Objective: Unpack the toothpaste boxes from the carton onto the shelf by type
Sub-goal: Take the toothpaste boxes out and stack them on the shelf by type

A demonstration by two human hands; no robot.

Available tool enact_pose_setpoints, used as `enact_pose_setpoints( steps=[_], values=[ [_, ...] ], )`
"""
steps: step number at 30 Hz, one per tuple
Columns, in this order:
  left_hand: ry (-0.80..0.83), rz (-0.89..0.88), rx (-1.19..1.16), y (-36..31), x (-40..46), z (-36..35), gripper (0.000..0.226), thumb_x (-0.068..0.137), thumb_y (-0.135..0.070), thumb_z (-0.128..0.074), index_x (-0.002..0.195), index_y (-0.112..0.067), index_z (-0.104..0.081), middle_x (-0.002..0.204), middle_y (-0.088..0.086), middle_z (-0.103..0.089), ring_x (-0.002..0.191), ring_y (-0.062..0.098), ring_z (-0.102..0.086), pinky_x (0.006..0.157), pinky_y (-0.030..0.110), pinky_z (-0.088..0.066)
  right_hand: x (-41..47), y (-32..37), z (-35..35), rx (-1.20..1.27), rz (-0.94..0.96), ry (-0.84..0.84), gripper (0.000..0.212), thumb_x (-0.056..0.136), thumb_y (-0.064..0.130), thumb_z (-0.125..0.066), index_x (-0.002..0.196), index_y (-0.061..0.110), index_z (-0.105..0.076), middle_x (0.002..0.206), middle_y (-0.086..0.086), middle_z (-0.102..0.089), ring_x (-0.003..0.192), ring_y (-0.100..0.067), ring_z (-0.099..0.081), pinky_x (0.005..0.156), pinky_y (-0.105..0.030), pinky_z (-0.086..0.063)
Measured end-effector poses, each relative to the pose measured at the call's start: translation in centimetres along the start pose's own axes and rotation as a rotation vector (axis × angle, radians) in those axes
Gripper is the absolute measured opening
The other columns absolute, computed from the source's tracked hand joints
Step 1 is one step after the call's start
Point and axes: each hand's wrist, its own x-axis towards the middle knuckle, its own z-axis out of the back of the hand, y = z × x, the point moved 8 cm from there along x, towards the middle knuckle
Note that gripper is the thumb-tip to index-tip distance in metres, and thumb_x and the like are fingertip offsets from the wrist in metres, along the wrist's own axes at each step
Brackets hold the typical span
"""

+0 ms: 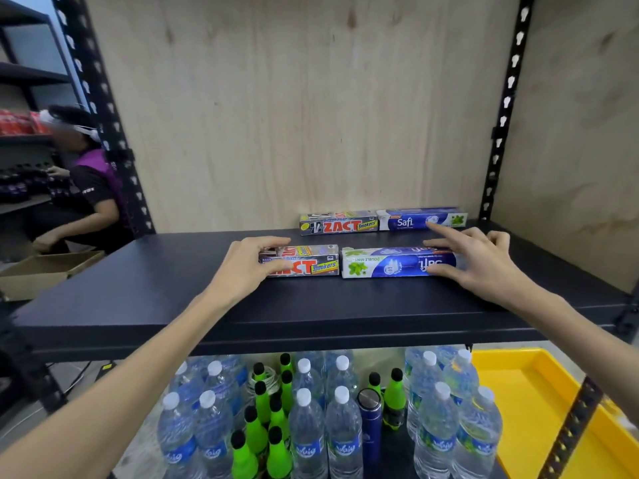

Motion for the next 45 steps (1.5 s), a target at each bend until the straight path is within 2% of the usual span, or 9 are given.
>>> enact_pose_setpoints(
  steps=[4,8,13,16,19,26,36,41,45],
  values=[
    [0.033,0.019,-0.015,-0.7,2.9,-2.7,0.041,0.087,-0.034,-0.077,0.126,-0.023,-0.071,0.126,-0.005,-0.07,0.103,0.003,-0.059,0.075,0.003,-0.039,1.0,-2.9,0.0,-0.062,-0.039,-0.095,0.066,0.089,0.054,-0.066,0.148,0.037,-0.04,0.133,0.017,-0.064,0.124,-0.013,-0.047,0.088,-0.032,-0.015],
    [0.06,0.011,-0.024,-1.4,5.8,-5.6,0.045,0.085,-0.032,-0.079,0.127,-0.022,-0.069,0.128,-0.004,-0.066,0.102,0.005,-0.057,0.076,0.003,-0.037,2.6,-5.7,-0.4,-0.064,-0.109,-0.135,0.063,0.087,0.048,-0.071,0.143,0.031,-0.049,0.13,0.007,-0.067,0.123,-0.019,-0.051,0.094,-0.04,-0.021],
    [0.024,-0.015,-0.027,-1.4,9.0,-8.3,0.042,0.085,-0.034,-0.079,0.125,-0.024,-0.07,0.133,-0.002,-0.06,0.117,0.014,-0.056,0.105,0.033,-0.045,5.2,-9.2,-1.2,-0.044,-0.16,-0.158,0.07,0.084,0.042,-0.076,0.144,0.027,-0.044,0.126,0.004,-0.069,0.122,-0.026,-0.054,0.096,-0.041,-0.02],
    [-0.005,-0.07,0.038,-1.4,10.7,-9.6,0.041,0.086,-0.037,-0.077,0.124,-0.024,-0.07,0.128,-0.004,-0.055,0.122,0.014,-0.047,0.111,0.045,-0.039,6.7,-10.8,-2.0,-0.035,-0.177,-0.154,0.066,0.086,0.038,-0.076,0.143,0.028,-0.044,0.125,0.0,-0.069,0.122,-0.028,-0.054,0.098,-0.041,-0.021],
    [-0.046,-0.104,0.057,-1.3,12.1,-10.2,0.041,0.086,-0.038,-0.076,0.124,-0.024,-0.07,0.12,-0.007,-0.046,0.118,0.01,-0.038,0.11,0.038,-0.036,8.1,-12.1,-2.9,-0.041,-0.199,-0.148,0.068,0.086,0.039,-0.076,0.145,0.027,-0.043,0.128,-0.004,-0.066,0.125,-0.029,-0.052,0.101,-0.042,-0.021],
    [-0.093,-0.132,0.125,-1.2,13.7,-11.0,0.043,0.086,-0.039,-0.077,0.124,-0.021,-0.067,0.115,-0.007,-0.051,0.113,0.014,-0.042,0.099,0.028,-0.039,9.7,-13.6,-3.8,0.004,-0.219,-0.159,0.085,0.084,0.036,-0.078,0.154,0.027,-0.031,0.135,0.002,-0.06,0.132,-0.022,-0.046,0.103,-0.04,-0.019],
    [-0.115,-0.124,0.202,-2.2,12.1,-10.3,0.065,0.086,-0.052,-0.072,0.141,-0.024,-0.053,0.133,-0.005,-0.051,0.123,0.016,-0.043,0.105,0.034,-0.039,7.8,-10.7,-2.8,-0.058,-0.171,-0.172,0.08,0.091,0.051,-0.065,0.154,0.021,-0.026,0.138,0.0,-0.059,0.133,-0.024,-0.041,0.107,-0.044,-0.017],
    [-0.118,-0.1,0.031,-3.1,10.1,-9.6,0.074,0.082,-0.057,-0.074,0.142,-0.023,-0.047,0.136,-0.007,-0.051,0.127,0.013,-0.043,0.109,0.033,-0.039,5.6,-7.9,-2.1,-0.015,-0.149,-0.17,0.081,0.087,0.065,-0.059,0.151,0.025,-0.029,0.137,-0.001,-0.058,0.129,-0.024,-0.043,0.107,-0.044,-0.019],
    [-0.152,-0.046,-0.12,-3.5,7.7,-8.5,0.077,0.08,-0.058,-0.076,0.142,-0.025,-0.046,0.136,-0.009,-0.05,0.128,0.007,-0.041,0.109,0.031,-0.038,3.8,-4.5,-1.2,0.013,-0.11,-0.184,0.076,0.09,0.058,-0.06,0.151,0.022,-0.033,0.133,0.0,-0.059,0.132,-0.023,-0.042,0.108,-0.043,-0.022]
  ],
)
